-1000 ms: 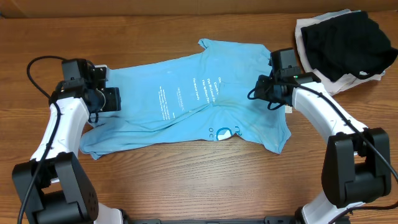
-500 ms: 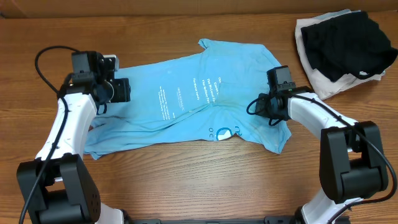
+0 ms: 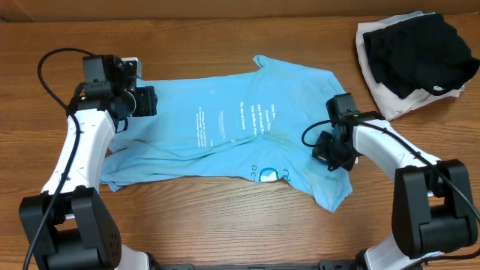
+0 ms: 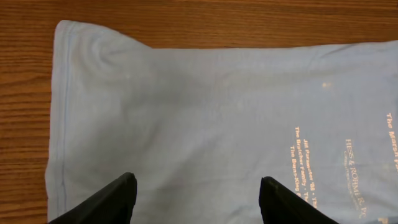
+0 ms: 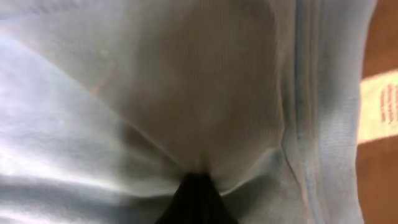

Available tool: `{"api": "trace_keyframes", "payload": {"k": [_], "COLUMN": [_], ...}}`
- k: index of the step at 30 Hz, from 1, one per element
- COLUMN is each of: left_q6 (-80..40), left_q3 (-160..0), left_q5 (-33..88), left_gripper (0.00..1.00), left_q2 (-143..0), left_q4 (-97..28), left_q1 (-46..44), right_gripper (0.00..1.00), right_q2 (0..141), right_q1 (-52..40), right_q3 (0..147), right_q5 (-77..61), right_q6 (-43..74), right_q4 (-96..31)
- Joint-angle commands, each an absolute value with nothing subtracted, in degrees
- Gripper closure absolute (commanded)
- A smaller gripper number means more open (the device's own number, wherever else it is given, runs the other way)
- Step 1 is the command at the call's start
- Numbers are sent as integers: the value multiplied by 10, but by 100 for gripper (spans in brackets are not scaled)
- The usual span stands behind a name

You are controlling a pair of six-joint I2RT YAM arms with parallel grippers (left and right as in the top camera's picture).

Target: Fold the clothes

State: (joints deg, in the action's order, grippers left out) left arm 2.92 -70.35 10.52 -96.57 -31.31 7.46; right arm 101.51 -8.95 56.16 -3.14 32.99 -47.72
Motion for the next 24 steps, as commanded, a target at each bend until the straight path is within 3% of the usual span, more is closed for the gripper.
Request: {"api": "trace_keyframes", "payload": {"k": [1, 8, 14, 16, 20, 22, 24], "left_q6": [22, 52, 68, 79, 103, 103, 108], "left_q3": [-715, -715, -717, -728, -770, -797, -831], "left_q5": [94, 8, -3, 16, 67, 81, 87], "left_gripper": [32, 9, 4, 4, 5, 4, 3], "left_q2": [-969, -969, -969, -969, -969, -969, -972], "left_q4": [-315, -336, -320, -321, -332, -342, -355], "left_q1": [67, 67, 68, 68, 68, 67, 67], "right_gripper": [96, 96, 96, 84, 36, 22, 16], "right_q2": [1068, 1030, 918, 878, 825, 816, 817], "right_q1": [-84, -84, -74, -67, -60, -60, -60], "right_q3": [498, 498, 512, 536, 615, 669, 723], "right_q5": [-74, -102, -92, -91, -84, -85, -84], "right_q6": [369, 390, 385, 352, 295, 269, 237], "right_q4": [-540, -600, -619, -639, -691, -714, -732]}}
